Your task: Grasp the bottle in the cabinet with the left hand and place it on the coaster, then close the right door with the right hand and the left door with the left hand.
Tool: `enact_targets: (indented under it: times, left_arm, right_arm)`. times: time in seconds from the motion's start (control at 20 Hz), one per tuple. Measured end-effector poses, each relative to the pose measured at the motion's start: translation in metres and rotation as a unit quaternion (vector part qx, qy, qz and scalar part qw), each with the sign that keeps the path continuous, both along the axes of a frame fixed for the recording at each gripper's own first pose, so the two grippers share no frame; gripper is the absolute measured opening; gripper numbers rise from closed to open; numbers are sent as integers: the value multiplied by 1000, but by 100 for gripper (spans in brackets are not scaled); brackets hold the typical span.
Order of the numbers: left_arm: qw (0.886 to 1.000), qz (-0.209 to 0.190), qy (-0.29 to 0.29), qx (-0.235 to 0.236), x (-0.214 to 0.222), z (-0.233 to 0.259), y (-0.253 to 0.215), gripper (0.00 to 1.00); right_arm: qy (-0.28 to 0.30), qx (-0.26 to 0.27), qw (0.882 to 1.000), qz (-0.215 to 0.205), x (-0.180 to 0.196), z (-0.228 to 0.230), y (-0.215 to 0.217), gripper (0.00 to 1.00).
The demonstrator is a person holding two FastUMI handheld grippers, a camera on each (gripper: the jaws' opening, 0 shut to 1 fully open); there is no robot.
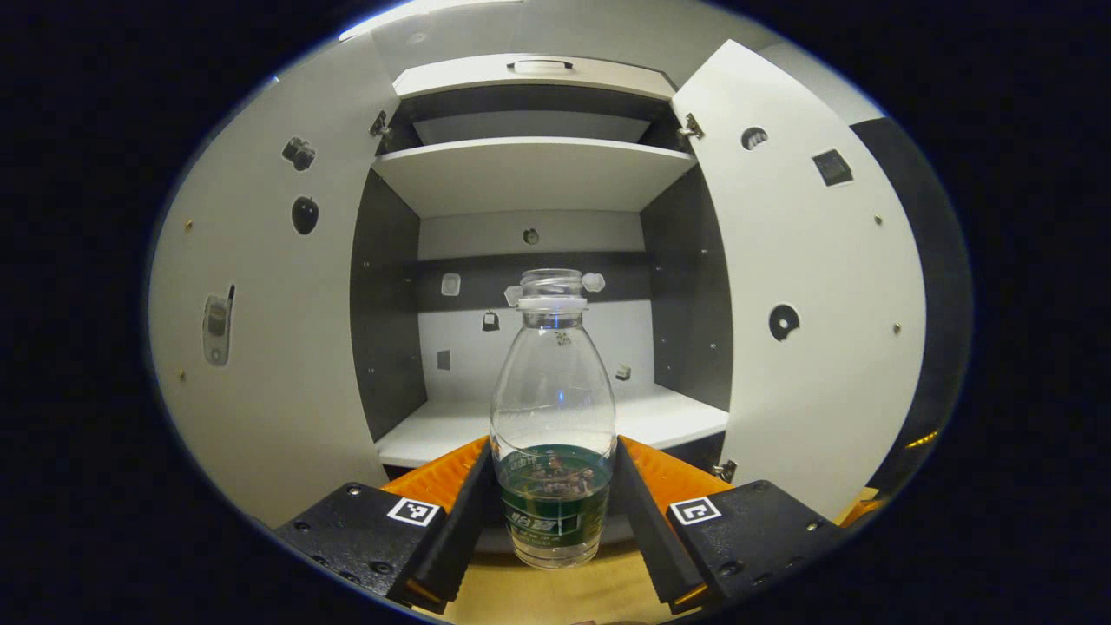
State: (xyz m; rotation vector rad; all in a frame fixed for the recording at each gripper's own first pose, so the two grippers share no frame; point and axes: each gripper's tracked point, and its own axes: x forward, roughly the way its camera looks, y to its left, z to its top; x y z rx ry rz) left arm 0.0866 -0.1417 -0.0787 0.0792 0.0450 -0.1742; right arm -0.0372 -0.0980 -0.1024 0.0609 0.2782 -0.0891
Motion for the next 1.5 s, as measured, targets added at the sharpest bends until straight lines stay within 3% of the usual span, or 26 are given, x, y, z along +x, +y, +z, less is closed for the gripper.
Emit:
enact_targets:
  times: [0.3, 0.65, 1.05, 1.5]
  left_arm:
    - [997, -11, 75, 21, -53, -96, -9, 82]
    - [991, -23, 127, 24, -84, -182, -20, 82]
    - [988, -30, 147, 22, -92, -245, -28, 82]
    - [985, -12, 172, 3, -97, -274, -26, 83]
  right_arm:
    - [46, 6, 999, -13, -23, -40, -17, 100]
    - [86, 1, 996, -22, -47, -74, -31, 100]
    - [138, 4, 990, -22, -58, -119, -42, 100]
    - [157, 13, 987, 0, -52, -127, -38, 99]
